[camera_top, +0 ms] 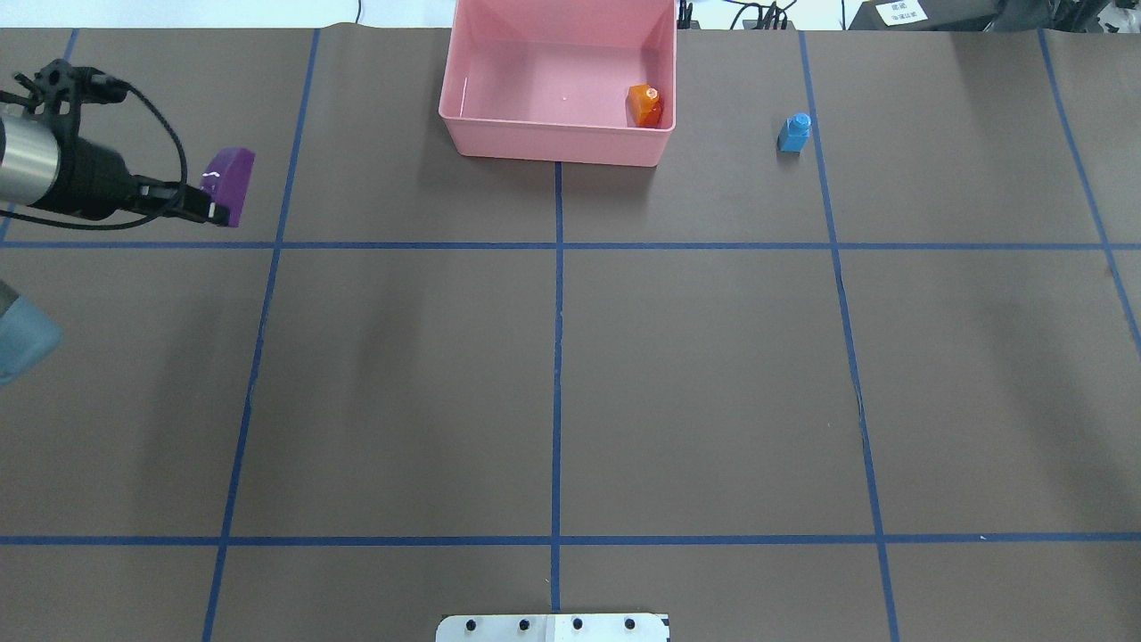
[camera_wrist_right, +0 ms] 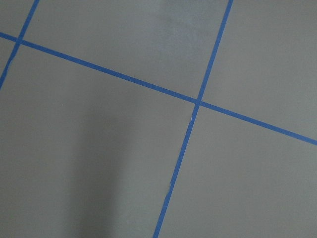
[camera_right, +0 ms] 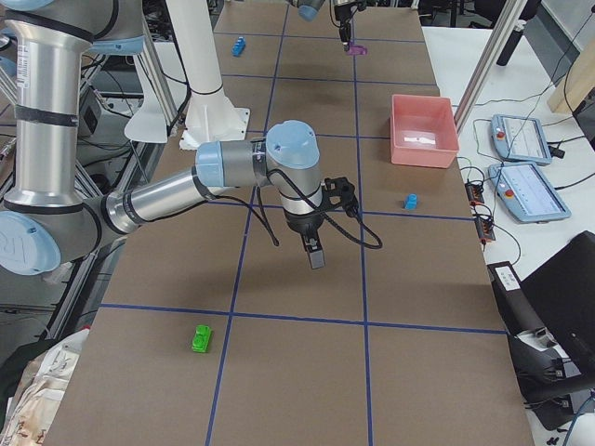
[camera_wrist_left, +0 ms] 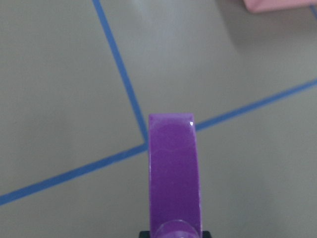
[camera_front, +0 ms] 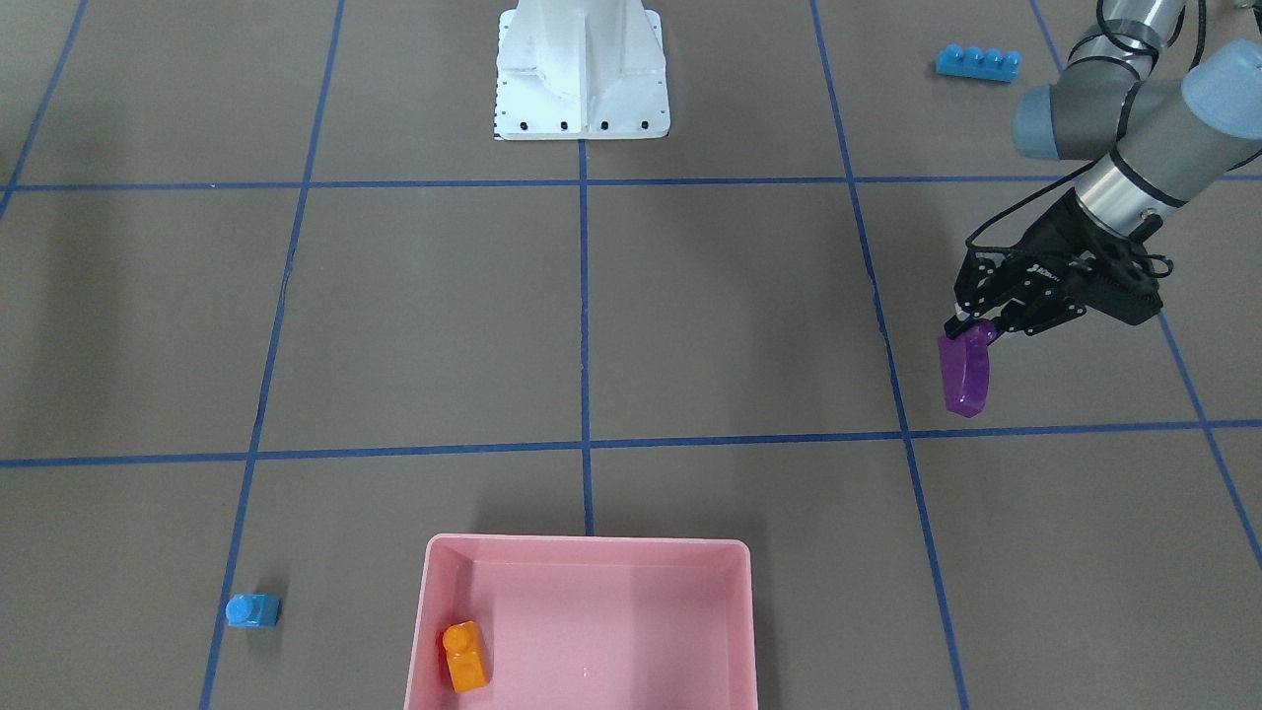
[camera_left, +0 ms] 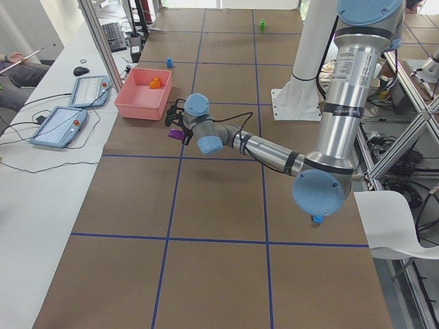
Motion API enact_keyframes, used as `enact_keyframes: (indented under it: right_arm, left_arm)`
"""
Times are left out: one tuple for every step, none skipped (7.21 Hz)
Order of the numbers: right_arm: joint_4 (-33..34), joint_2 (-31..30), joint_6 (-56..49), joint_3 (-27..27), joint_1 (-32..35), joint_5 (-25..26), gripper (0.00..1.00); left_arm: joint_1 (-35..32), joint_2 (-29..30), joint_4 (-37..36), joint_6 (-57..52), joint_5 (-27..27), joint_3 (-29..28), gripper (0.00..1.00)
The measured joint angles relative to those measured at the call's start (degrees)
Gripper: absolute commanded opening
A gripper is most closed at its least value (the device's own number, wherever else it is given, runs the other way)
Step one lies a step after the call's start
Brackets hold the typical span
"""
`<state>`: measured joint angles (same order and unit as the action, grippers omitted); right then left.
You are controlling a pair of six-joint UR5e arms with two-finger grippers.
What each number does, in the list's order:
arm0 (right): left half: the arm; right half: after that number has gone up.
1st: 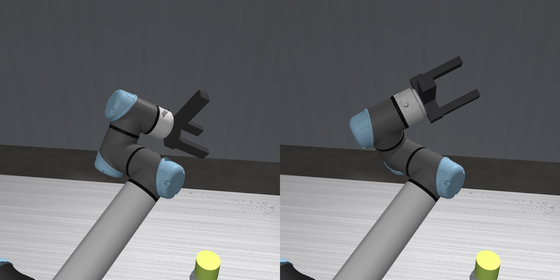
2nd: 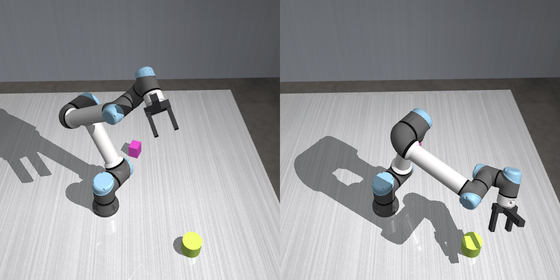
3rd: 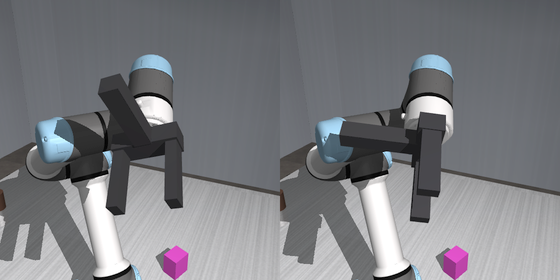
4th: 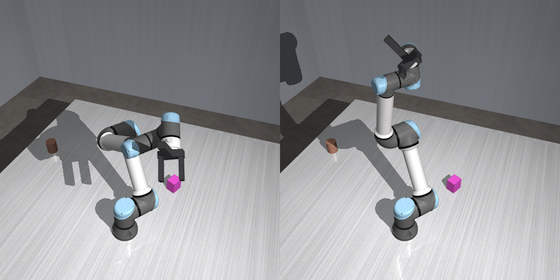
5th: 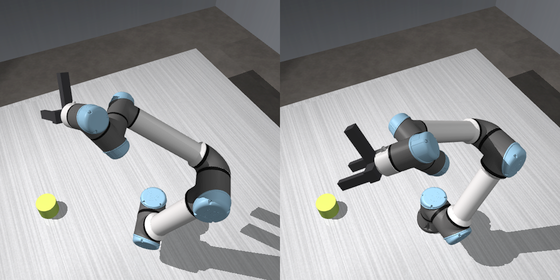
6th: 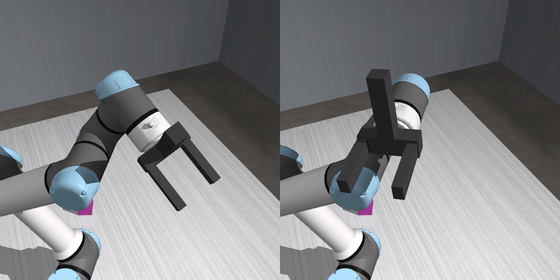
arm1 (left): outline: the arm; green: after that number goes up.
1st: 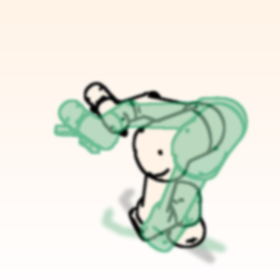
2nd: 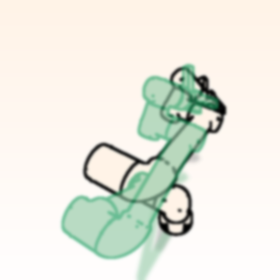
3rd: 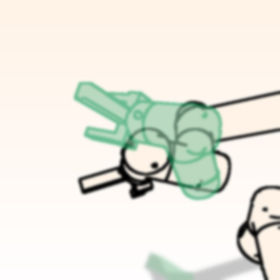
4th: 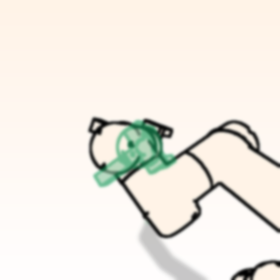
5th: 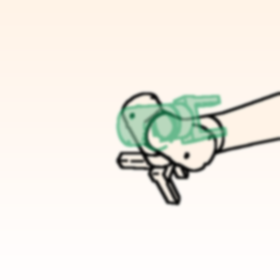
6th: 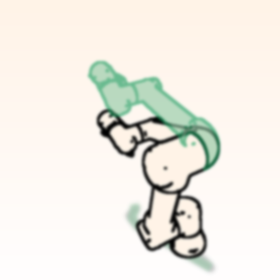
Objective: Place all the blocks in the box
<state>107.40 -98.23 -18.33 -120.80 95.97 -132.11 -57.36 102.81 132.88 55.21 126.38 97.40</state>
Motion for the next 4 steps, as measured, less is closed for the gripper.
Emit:
enact_keyframes:
  right_arm:
    - [0.0,-0.09,0.09,0.1,0.0,0.02,1.0]
    - [0.0,-0.16,0.19,0.23,0.0,0.06,1.0]
    - [0.0,-0.17,0.26,0.41,0.0,0.08,1.0]
    - [0.0,-0.15,0.29,0.61,0.0,0.09,1.0]
  left_arm:
    - [0.84,5.16,-1.32,7.71,-1.45,-0.96,0.0]
    - [2.13,11.43,-3.6,12.36,-3.12,-3.51,0.0]
    - [4.18,18.67,-5.5,15.12,-6.03,-8.26,0.0]
    - [6.34,26.08,-6.37,16.6,-10.05,-14.81,0.0]
